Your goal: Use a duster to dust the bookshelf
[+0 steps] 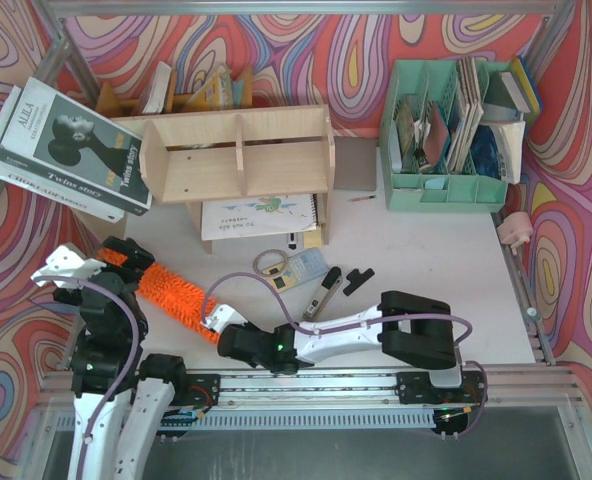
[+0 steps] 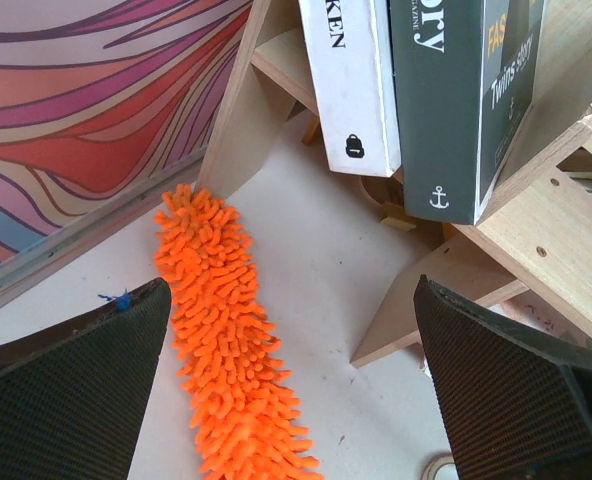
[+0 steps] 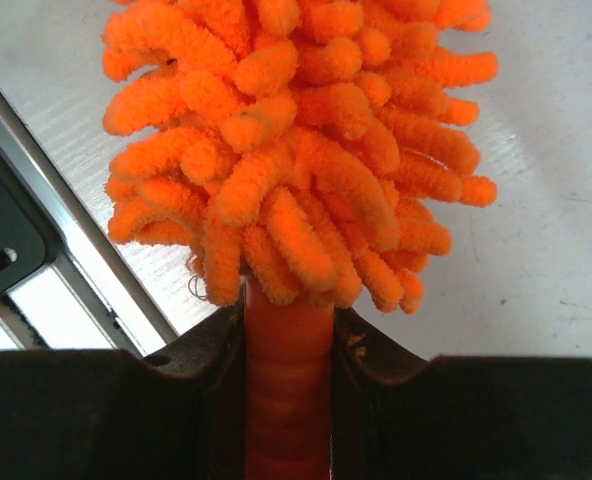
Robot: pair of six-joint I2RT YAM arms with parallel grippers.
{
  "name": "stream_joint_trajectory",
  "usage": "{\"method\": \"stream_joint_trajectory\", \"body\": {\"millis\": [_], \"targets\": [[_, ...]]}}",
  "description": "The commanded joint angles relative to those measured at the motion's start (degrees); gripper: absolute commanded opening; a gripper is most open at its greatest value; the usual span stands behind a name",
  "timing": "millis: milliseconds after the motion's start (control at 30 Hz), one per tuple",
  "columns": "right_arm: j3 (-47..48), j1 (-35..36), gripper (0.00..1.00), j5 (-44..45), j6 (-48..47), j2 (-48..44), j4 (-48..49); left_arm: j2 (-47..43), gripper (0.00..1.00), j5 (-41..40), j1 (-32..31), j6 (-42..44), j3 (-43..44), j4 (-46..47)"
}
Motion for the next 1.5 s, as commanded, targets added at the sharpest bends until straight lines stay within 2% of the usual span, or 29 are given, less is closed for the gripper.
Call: {"method": "stream_joint_trajectory", "body": {"millis": [0, 200, 333, 567, 1067, 1467], "targets": [[2.57, -1.27, 0.0, -2.41, -2.54, 2.43, 3.81, -0.13, 0.98, -0.83, 0.47, -0.71, 0.46, -0.54], [3.32, -2.21, 0.0, -0.93, -2.38, 2.41, 3.44, 0.47, 0.98, 0.18, 0.55, -0.77, 0.43, -0.11], [3.25, -2.19, 0.0, 1.92, -3.14, -2.67, 3.27, 0.27, 0.99, -0.04, 0.56, -0.71, 0.43, -0.17], [-1.88, -2.14, 0.0, 2.02, -3.85, -12.59, 7.0, 0.0, 0.98, 0.38, 0.56, -0.75, 0.37, 0.02], [-1.82, -2.19, 0.0, -2.42, 2.57, -3.04, 3.58, 0.09, 0.98, 0.5, 0.56, -0.73, 0.22, 0.21], [0.57, -2.22, 0.0, 5.38, 0.16, -11.59, 2.66, 0.0, 0.98, 0.99, 0.56, -0.75, 0.08, 0.45]]}}
